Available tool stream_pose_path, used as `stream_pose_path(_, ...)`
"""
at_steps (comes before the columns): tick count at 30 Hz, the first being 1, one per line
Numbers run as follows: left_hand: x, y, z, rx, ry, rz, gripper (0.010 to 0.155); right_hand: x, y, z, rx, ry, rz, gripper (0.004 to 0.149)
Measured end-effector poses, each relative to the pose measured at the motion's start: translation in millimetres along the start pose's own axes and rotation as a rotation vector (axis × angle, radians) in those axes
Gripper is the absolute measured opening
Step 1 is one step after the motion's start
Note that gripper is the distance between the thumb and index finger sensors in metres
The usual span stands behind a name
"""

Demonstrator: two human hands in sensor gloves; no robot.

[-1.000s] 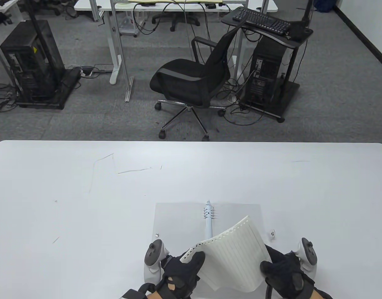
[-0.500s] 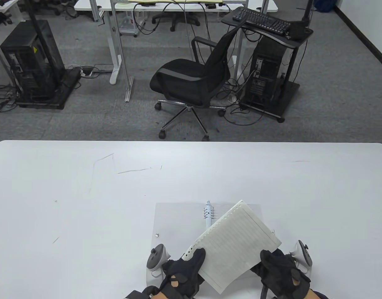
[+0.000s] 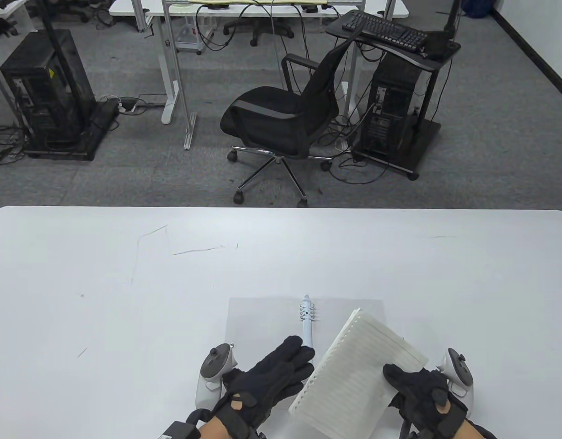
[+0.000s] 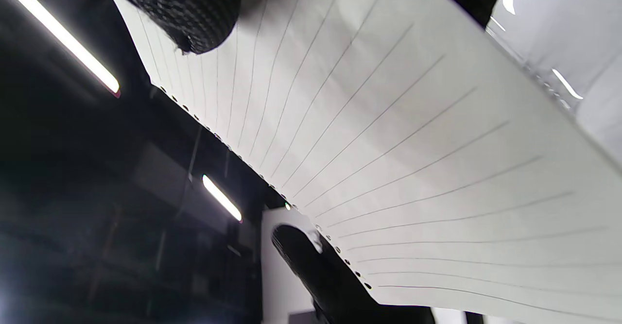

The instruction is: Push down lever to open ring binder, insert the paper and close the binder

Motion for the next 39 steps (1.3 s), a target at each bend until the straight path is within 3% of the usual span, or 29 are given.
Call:
stream_pose_path(3,-4.3,-0.9,-1.6,0.023,0.001,-0.044,0.091,13.7,-2.5,-0.8,0.011,0.035,0.082,0.049)
stream_pose_path(6,-22.4,-5.6,-12.4,0.102,-0.045,-0.212,0.104,27.8,-4.3,-3.7,0.036,0.066,0.152,0.05)
stream_pose_path(9,-38.8,-10.9,-22.9,0.123,-0.027,-0.273,0.104,37.2,-5.6,-7.2,0.066,0.122,0.194,0.05)
stream_pose_path(11,-47.6,-14.2,-26.1,0.1,-0.023,-0.283,0.094,40.7,-6.4,-8.9,0.076,0.148,0.204,0.05)
stream_pose_path(15,-47.3,-14.1,-28.8,0.058,-0.073,-0.162,0.06,39.5,-5.7,-9.6,0.101,0.154,0.173,0.051)
stream_pose_path(17,-46.6,-13.4,-28.6,0.032,-0.052,-0.135,0.054,37.9,-5.5,-10.6,0.106,0.15,0.153,0.052)
stream_pose_path(24,-47.4,-11.7,-21.3,-0.09,0.081,-0.132,0.051,39.1,-7.5,-16.5,0.11,0.148,0.101,0.055)
stream_pose_path(28,-45.0,-12.5,-26.8,-0.057,0.109,-0.114,0.052,35.3,-9.5,-18.6,0.094,0.18,0.008,0.05)
stream_pose_path(30,-35.6,-9.9,-28.0,-0.014,0.041,-0.012,0.054,28.3,-9.0,-17.2,0.099,0.221,-0.031,0.049)
stream_pose_path(34,-15.2,-3.2,-12.6,-0.04,-0.027,0.085,0.057,13.2,-3.5,-12.9,0.14,0.216,-0.05,0.048)
stream_pose_path(39,22.0,9.3,18.6,0.02,-0.4,0.264,0.06,-10.9,7.4,-13.6,0.226,0.23,-0.115,0.048)
Point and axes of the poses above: the tracker on the back of each hand, its own z axis roughly to the thumb side, its own y axis roughly from the fingertips to the wrist, x = y × z, the point moved 4 cm from there along -y, roughly from the wrist to the fingertips, and after that the axes turned 9 degrees about y, right-handed, at the moved point
